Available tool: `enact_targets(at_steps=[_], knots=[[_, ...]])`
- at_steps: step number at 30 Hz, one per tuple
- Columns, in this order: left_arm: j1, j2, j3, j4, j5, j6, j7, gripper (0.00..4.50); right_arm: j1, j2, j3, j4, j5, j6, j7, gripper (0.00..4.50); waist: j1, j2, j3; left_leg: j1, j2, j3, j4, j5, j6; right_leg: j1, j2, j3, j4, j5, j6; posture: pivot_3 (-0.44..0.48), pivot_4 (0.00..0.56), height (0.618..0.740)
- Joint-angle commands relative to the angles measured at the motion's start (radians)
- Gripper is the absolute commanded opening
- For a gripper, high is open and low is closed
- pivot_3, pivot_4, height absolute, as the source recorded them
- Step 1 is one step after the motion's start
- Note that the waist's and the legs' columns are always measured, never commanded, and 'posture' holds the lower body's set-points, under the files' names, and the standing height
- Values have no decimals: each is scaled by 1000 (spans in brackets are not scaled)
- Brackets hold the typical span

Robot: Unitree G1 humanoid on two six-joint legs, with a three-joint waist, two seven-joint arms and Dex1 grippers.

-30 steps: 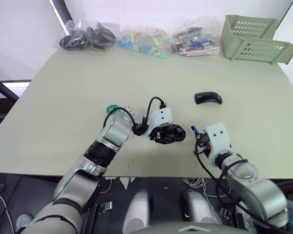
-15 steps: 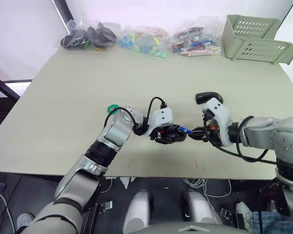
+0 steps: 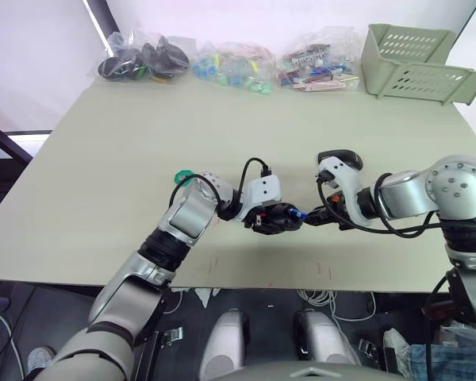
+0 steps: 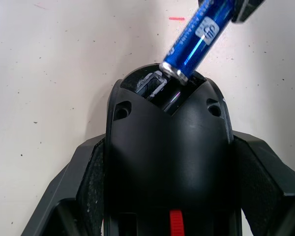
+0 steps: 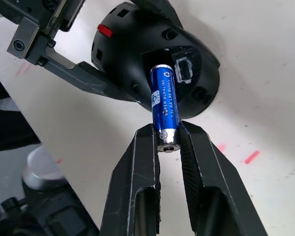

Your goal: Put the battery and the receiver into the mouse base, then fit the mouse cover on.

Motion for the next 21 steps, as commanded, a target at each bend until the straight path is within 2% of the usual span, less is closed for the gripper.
enact_targets(at_steps=[1,11,21], knots=[[20,-14,-54,41,26,7,5,2917,-41,-1,18,22,71,6,-44,80,-1,0,0,0,0,0,0,0,0,0,0,0,0,0,0,0,150,740],[20,-21,-56,40,28,8,7,2917,-66,65,55,92,63,6,-117,80,0,0,0,0,0,0,0,0,0,0,0,0,0,0,0,0,150,740],[19,-30,-56,40,27,9,10,2917,-93,108,76,164,44,6,-129,80,0,0,0,0,0,0,0,0,0,0,0,0,0,0,1,0,150,740]])
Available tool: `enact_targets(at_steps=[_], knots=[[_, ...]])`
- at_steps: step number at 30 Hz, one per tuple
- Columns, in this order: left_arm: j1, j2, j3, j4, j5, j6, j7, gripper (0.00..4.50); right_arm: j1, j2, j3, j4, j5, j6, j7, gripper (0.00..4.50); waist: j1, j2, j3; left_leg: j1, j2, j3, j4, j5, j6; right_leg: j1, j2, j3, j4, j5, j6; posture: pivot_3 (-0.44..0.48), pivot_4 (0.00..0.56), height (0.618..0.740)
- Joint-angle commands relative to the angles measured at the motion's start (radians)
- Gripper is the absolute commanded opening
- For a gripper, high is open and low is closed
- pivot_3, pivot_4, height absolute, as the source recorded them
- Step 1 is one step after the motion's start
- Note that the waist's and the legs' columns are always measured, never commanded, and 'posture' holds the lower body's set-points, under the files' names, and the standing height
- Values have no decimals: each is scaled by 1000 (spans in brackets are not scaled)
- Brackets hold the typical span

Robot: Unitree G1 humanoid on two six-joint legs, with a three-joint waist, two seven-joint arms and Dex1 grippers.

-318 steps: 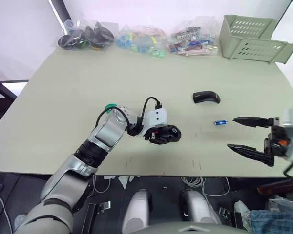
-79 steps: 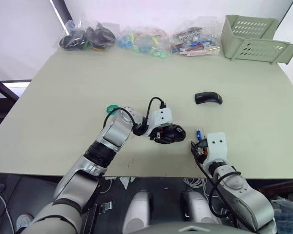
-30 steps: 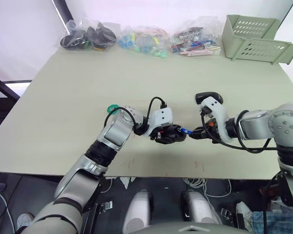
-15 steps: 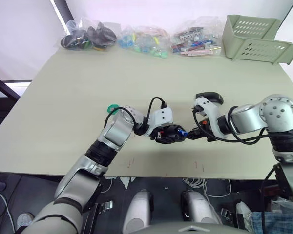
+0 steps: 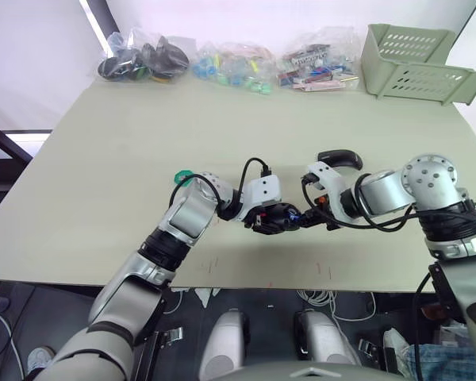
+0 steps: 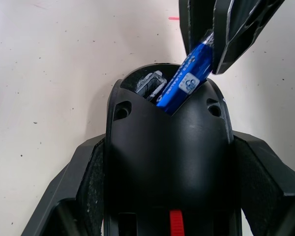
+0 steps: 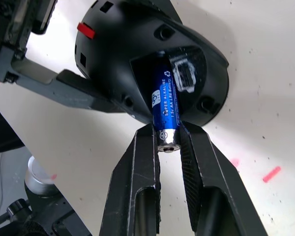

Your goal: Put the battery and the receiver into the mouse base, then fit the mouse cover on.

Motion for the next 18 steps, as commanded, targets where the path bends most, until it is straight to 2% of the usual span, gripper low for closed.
enact_targets(at_steps=[1,13,16,17,18], knots=[[20,-20,-56,39,27,9,11,2917,-28,14,12,9,10,6,12,80,0,0,0,0,0,0,0,0,0,0,0,0,0,0,0,0,150,740],[27,-27,-57,31,26,17,16,2917,-43,25,28,54,-12,6,27,80,-1,0,0,0,0,0,0,0,0,0,0,0,0,0,0,0,150,740],[26,-29,-56,36,27,15,17,2917,-43,23,27,61,-11,6,29,1650,0,0,-1,0,0,0,0,0,0,0,0,0,0,0,0,0,150,740],[26,-30,-56,37,27,15,17,2917,-43,21,26,60,-12,6,30,1795,1,0,-1,0,0,0,0,0,0,0,0,0,0,0,0,0,150,740],[26,-30,-55,37,28,15,17,2917,-44,19,22,58,-12,6,29,2223,2,0,-1,0,0,0,0,0,0,0,0,0,0,0,0,0,150,740]])
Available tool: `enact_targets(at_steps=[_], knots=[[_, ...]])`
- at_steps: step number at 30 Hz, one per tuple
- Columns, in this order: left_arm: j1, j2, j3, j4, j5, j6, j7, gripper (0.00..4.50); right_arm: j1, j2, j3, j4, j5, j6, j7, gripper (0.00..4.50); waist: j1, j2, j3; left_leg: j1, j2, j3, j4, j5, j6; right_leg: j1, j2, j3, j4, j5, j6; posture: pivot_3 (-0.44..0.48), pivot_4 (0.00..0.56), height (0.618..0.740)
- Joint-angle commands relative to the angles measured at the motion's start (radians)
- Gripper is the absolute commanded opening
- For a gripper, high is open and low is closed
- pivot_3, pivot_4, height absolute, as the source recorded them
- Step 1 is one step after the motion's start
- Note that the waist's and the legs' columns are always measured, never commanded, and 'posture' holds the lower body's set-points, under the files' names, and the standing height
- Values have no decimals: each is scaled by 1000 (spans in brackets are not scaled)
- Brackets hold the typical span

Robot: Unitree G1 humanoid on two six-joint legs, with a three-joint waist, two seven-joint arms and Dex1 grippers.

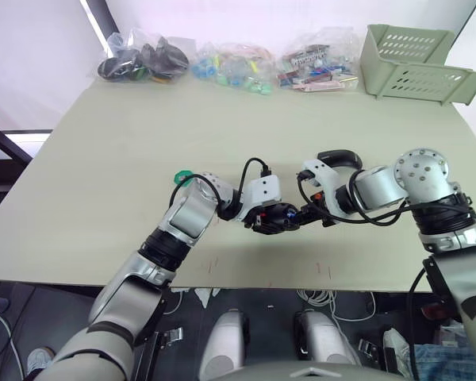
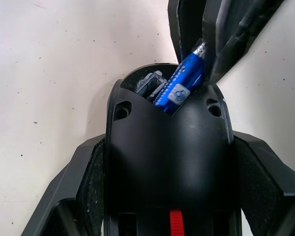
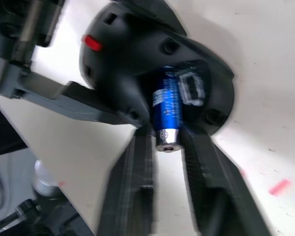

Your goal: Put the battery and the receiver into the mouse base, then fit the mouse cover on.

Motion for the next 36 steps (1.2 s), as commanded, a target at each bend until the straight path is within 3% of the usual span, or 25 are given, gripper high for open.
enact_targets(at_steps=[1,3,4,14,21,25,30,33,36], knots=[[26,-25,-55,38,22,12,14,2917,-16,-11,3,-2,-2,7,-3,2640,2,0,0,0,0,0,0,0,0,0,0,0,0,0,0,0,150,740],[26,-27,-54,39,23,12,15,2917,-17,-23,-2,-10,3,7,-2,3598,2,0,0,0,0,0,0,0,0,0,-1,0,-1,0,0,0,150,740],[26,-28,-53,41,24,11,15,2917,-15,-36,-5,-24,7,7,0,3788,3,0,0,0,-1,0,0,0,0,1,-1,1,-1,0,0,0,150,740],[27,-31,-49,48,27,6,13,2917,129,-188,-96,-356,23,-10,66,3788,6,0,0,-2,-1,-1,-1,-1,1,0,-1,1,-2,0,0,0,150,740],[27,-32,-48,50,28,5,12,2917,441,-312,-148,-734,-252,-316,258,3788,16,0,0,-3,-1,-1,-1,-1,1,0,-2,1,-4,-2,3,0,150,740],[30,-34,-49,48,28,8,12,2917,632,-307,-157,-810,-448,-588,398,3788,19,0,0,-2,-1,-1,-1,-1,1,0,-1,0,-4,-2,3,0,150,740],[31,-35,-51,44,28,14,11,2917,740,-183,-153,-777,-576,-795,470,3788,18,0,0,0,-1,0,-1,-1,1,0,0,1,-3,-2,3,0,150,740],[33,-37,-52,38,27,18,11,2917,783,-136,-120,-738,-683,-899,512,2969,22,0,0,-1,-1,0,-1,-1,1,0,1,1,-3,-2,3,0,150,740],[36,-37,-52,30,27,24,12,2917,814,-92,-106,-711,-758,-1002,559,1499,23,0,0,-1,-1,1,-1,-1,1,0,1,2,-4,-2,3,0,150,740]])
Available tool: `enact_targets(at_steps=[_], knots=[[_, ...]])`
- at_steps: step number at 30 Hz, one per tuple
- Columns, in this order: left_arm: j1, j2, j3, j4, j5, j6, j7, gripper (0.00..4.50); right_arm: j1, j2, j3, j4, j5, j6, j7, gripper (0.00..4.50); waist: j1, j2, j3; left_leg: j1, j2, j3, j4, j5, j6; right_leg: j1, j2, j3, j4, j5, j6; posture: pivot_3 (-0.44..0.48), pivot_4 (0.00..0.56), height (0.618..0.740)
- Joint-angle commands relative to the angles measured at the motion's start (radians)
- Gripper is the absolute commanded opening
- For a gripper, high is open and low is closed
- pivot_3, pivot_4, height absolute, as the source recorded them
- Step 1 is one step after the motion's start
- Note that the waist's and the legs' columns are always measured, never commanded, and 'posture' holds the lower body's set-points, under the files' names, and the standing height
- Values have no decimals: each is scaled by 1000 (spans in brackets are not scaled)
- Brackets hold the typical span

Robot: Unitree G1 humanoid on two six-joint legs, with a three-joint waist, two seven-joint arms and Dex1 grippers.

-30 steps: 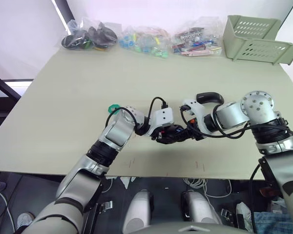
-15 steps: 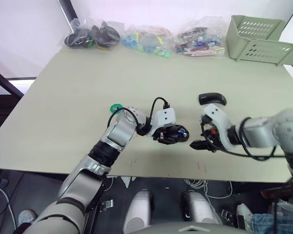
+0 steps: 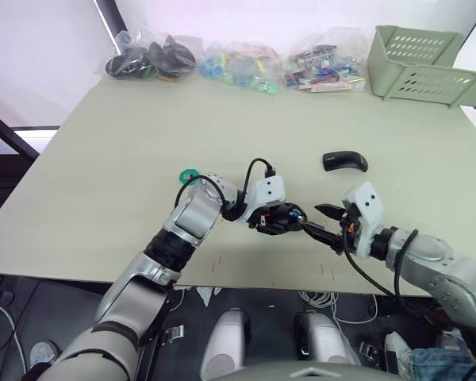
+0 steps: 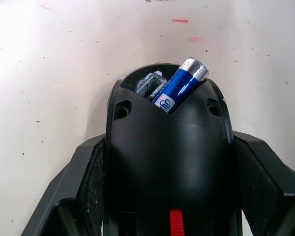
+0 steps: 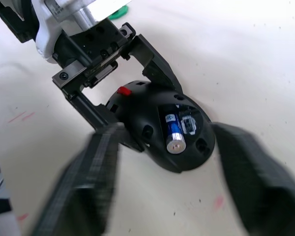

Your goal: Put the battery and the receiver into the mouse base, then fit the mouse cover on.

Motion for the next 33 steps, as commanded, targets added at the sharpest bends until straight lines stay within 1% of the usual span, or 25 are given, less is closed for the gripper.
enact_targets(at_steps=[1,2,3,8,13,27,33], knots=[[36,-13,-55,22,15,26,6,2917,21,48,13,22,-93,-148,69,988,0,0,0,0,0,0,0,0,0,0,0,0,0,0,0,0,150,740],[36,-13,-54,22,14,27,6,2917,14,71,21,56,-114,-171,81,447,-1,0,0,0,-1,0,0,0,0,0,1,0,0,0,0,0,150,740],[36,-13,-55,19,13,30,6,2917,11,86,25,77,-127,-183,90,106,0,0,0,0,-1,0,0,0,0,0,1,0,0,0,0,0,150,740],[35,-12,-55,22,14,30,5,2917,-1,112,26,145,-190,-253,156,106,1,0,0,1,-1,0,0,0,0,0,1,0,1,0,0,0,150,740],[38,-13,-57,19,13,30,6,2917,-13,130,37,178,-230,-273,199,106,1,0,0,1,-1,0,0,0,0,0,1,0,1,0,0,0,150,740],[42,-10,-57,12,13,33,5,2917,-18,200,52,254,-325,-290,228,106,1,0,0,1,-1,0,0,0,0,0,1,0,1,0,0,0,150,740],[37,-11,-60,18,15,28,3,2917,5,217,89,309,-387,-307,237,106,-1,0,-3,2,-1,0,0,0,0,0,2,1,2,0,0,0,150,740]])
